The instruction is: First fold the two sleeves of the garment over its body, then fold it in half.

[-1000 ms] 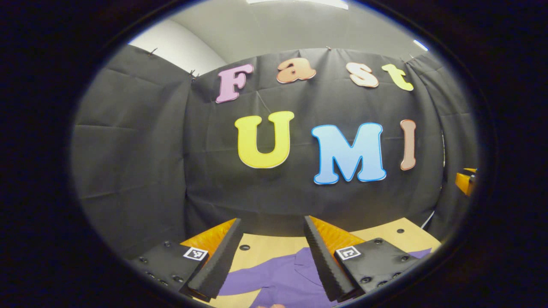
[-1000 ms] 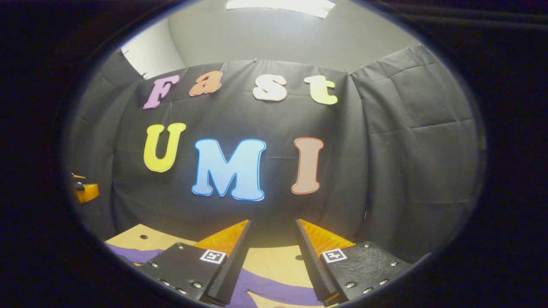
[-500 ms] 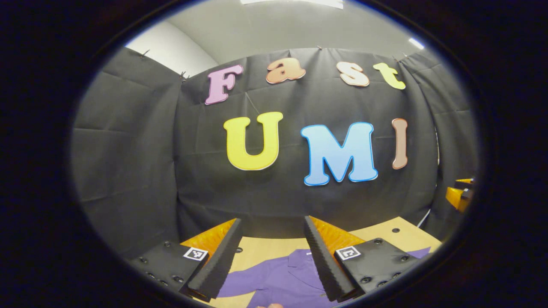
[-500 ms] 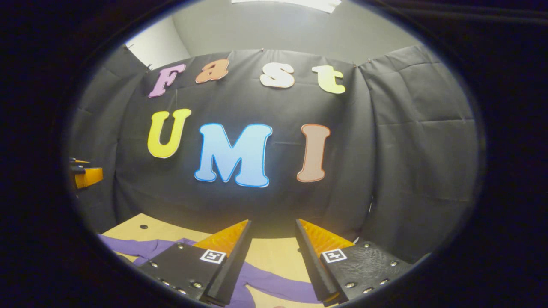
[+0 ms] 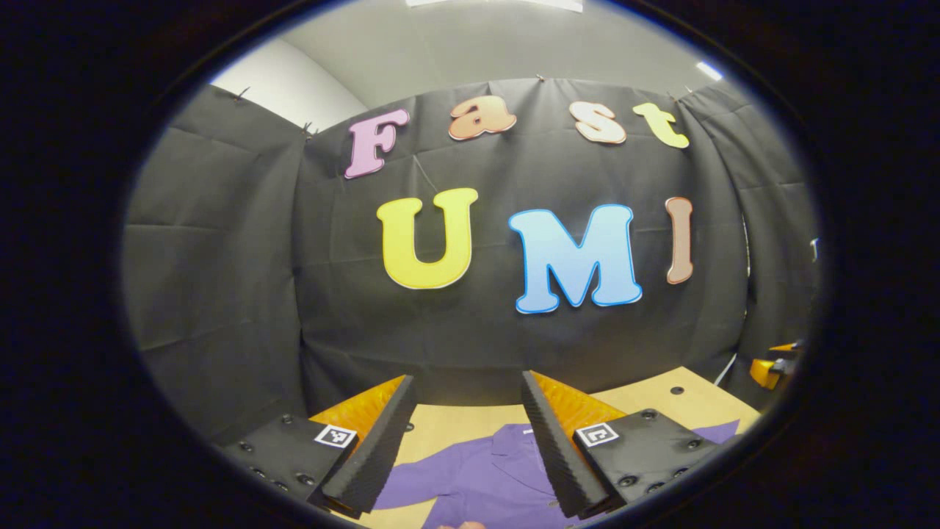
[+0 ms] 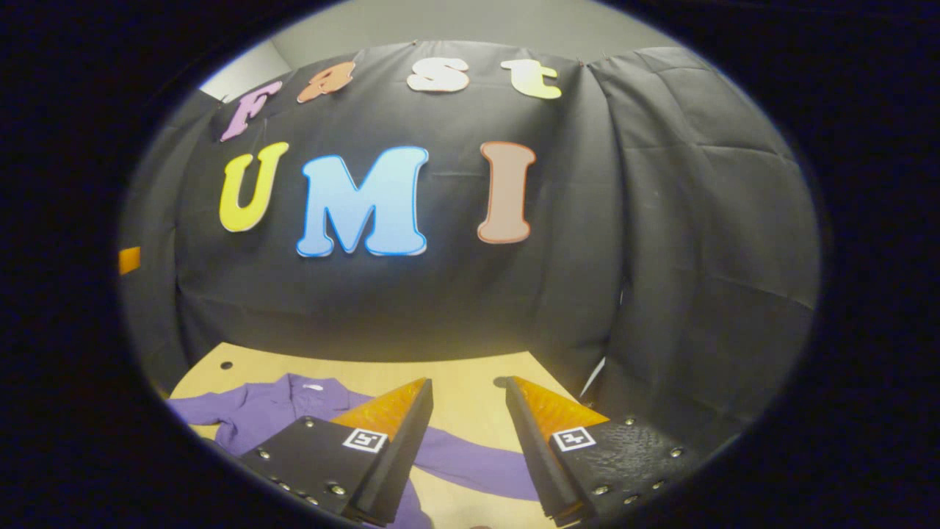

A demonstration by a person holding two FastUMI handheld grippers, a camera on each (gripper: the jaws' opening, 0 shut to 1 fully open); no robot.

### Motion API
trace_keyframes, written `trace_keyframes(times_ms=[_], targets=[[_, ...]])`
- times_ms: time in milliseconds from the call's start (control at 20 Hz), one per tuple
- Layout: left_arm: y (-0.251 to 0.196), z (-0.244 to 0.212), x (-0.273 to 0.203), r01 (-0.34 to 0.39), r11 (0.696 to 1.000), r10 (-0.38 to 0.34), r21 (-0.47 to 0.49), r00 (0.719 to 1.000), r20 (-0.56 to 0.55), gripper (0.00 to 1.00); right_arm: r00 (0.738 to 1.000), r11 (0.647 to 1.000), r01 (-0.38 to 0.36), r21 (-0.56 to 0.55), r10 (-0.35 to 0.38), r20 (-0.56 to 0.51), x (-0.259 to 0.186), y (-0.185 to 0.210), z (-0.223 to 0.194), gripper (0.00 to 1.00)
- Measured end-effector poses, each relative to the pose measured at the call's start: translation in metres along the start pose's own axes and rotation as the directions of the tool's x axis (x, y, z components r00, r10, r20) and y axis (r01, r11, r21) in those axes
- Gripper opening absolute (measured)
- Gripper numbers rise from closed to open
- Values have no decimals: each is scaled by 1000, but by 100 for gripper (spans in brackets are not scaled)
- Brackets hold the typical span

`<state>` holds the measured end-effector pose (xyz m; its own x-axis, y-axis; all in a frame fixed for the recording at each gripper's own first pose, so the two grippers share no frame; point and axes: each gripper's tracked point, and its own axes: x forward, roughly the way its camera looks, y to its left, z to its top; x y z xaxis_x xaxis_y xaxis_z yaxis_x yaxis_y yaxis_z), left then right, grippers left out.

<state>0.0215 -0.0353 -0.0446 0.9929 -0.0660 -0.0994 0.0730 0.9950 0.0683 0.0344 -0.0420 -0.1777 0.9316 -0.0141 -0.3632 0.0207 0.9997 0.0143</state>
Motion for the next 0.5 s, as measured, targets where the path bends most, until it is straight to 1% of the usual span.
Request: trace_keyframes(times_ms=[150, 250, 400, 500], targets=[[-3, -4, -1, 5, 1000, -5, 2, 1000, -11, 89, 996, 999, 31, 14, -30, -86, 14, -21, -42, 67], [-4, -10, -2, 2, 1000, -2, 1, 1000, -19, 89, 987, 998, 59, 38, -53, -150, 23, -34, -71, 67], [-3, -15, -4, -2, 1000, 2, 1, 1000, -30, 89, 967, 993, 104, 63, -86, -240, 36, -53, -116, 67], [-3, -17, -4, -8, 1000, 8, 5, 999, -36, 89, 947, 989, 135, 56, -112, -303, 46, -66, -148, 67]])
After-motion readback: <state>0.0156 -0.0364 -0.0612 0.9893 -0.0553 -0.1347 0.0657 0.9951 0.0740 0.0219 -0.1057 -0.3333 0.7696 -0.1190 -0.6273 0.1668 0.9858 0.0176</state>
